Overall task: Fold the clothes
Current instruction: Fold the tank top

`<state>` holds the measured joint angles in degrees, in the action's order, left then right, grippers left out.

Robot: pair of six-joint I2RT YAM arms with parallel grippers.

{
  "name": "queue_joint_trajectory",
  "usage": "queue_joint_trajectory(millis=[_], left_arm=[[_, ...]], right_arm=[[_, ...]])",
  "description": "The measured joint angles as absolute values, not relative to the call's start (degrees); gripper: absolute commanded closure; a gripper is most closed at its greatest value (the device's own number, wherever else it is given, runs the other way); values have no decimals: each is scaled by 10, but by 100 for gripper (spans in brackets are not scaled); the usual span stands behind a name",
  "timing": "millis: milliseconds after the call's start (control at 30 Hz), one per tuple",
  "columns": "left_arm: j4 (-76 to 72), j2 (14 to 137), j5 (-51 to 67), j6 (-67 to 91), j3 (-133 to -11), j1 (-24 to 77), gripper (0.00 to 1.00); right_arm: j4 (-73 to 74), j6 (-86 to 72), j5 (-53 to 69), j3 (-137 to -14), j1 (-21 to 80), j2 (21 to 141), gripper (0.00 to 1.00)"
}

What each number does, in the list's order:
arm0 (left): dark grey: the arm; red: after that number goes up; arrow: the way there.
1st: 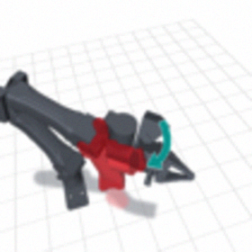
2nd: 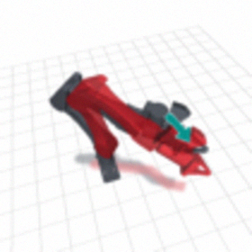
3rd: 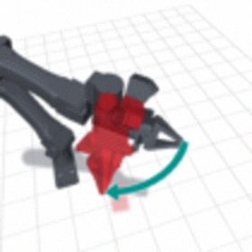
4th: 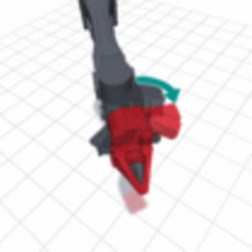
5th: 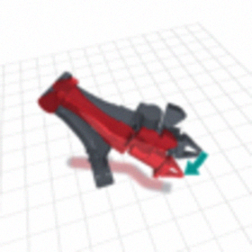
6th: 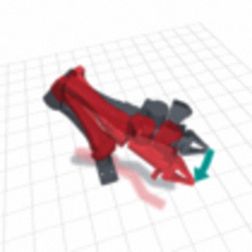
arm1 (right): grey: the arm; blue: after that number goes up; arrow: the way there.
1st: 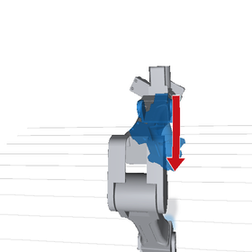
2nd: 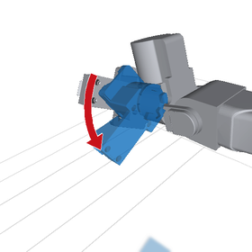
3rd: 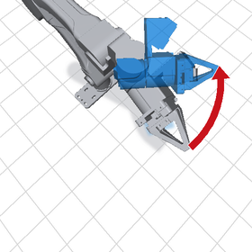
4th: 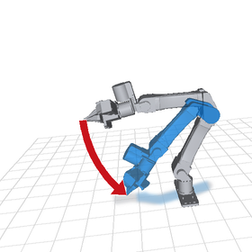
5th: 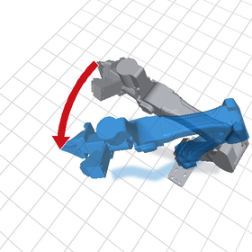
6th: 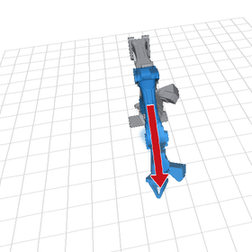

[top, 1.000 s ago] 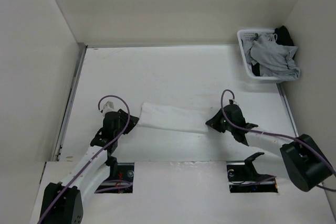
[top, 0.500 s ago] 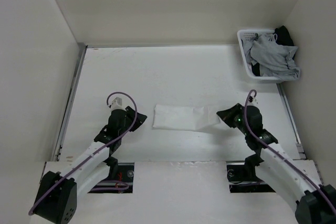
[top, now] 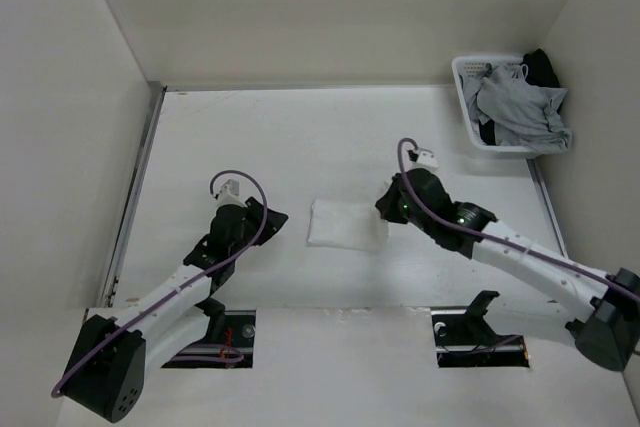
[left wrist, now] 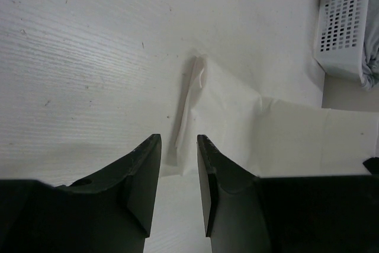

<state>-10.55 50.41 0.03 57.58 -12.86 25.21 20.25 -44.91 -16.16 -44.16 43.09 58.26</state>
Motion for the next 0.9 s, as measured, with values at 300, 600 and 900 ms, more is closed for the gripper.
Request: queue_joint_trajectory(millis=[300, 600, 900], left_arm=[[-114, 455, 46, 575, -122, 183, 71], [-114, 429, 123, 573, -104, 90, 71], [-124, 461, 97, 566, -116, 213, 75]], right_arm=[[251, -439, -199, -648, 531, 840, 100], [271, -463, -201, -797, 589, 1039, 66], [198, -453, -190, -668, 589, 906, 96]])
